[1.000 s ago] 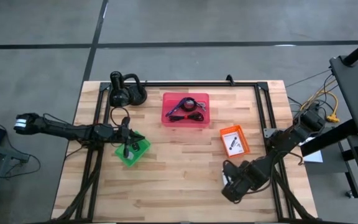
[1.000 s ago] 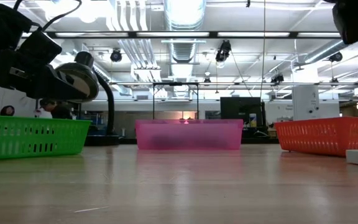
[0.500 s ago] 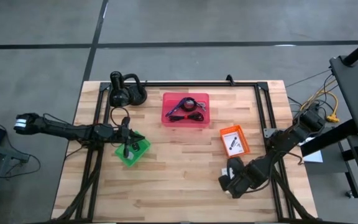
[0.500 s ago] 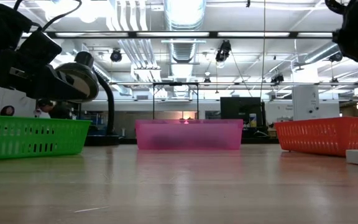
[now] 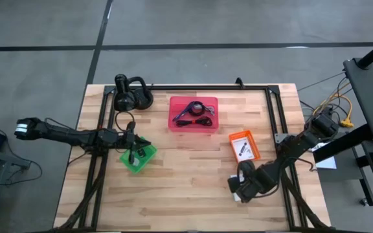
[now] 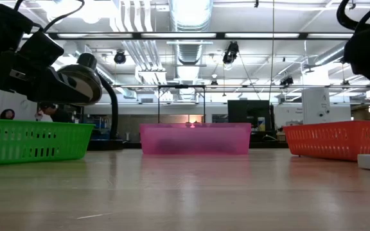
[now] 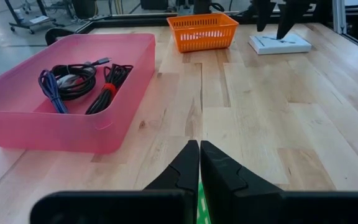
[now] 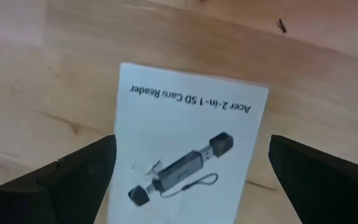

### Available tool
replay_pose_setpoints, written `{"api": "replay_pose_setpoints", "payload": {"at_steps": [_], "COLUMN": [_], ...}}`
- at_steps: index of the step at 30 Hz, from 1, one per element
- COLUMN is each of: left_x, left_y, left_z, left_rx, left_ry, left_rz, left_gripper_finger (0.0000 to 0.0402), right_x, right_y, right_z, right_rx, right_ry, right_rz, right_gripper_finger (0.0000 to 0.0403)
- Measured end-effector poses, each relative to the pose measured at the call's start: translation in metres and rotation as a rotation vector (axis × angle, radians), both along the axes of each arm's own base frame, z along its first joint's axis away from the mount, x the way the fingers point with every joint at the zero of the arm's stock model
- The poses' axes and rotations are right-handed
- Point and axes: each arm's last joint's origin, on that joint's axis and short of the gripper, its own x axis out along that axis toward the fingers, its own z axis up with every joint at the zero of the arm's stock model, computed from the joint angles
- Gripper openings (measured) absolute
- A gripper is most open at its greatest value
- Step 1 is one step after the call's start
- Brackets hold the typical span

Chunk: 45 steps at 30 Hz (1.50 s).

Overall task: Pick and place items into bin
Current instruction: Put the card reader box into the orange bin

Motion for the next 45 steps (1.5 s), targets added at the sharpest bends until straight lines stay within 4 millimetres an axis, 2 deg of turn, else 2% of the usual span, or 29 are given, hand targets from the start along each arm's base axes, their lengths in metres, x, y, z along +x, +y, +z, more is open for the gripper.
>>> {"api": "replay_pose_setpoints", "payload": {"at_steps": [8, 21, 45], "left_x": [0.0, 0.0, 0.0], "left_y": [0.0, 0.0, 0.0], "left_z": [0.0, 0.0, 0.001], "left_rx": [0.0, 0.001, 0.0], "left_ry": [-0.001, 0.0, -0.004], "left_rz": [0.0, 0.0, 0.0], "left_gripper_finger": [0.0, 0.0, 0.0], "right_x": [0.006, 0.002, 0.006], "right_y": [-0.005, -0.009, -0.01], "right_z": [-0.008, -0.013, -0.022], "right_rx": [0.04, 0.042, 0.041], "right_ry": [-0.053, -0.005, 0.034], "right_rz": [0.0, 0.037, 0.102], "right_gripper_finger": [0.04, 0.04, 0.04]}}
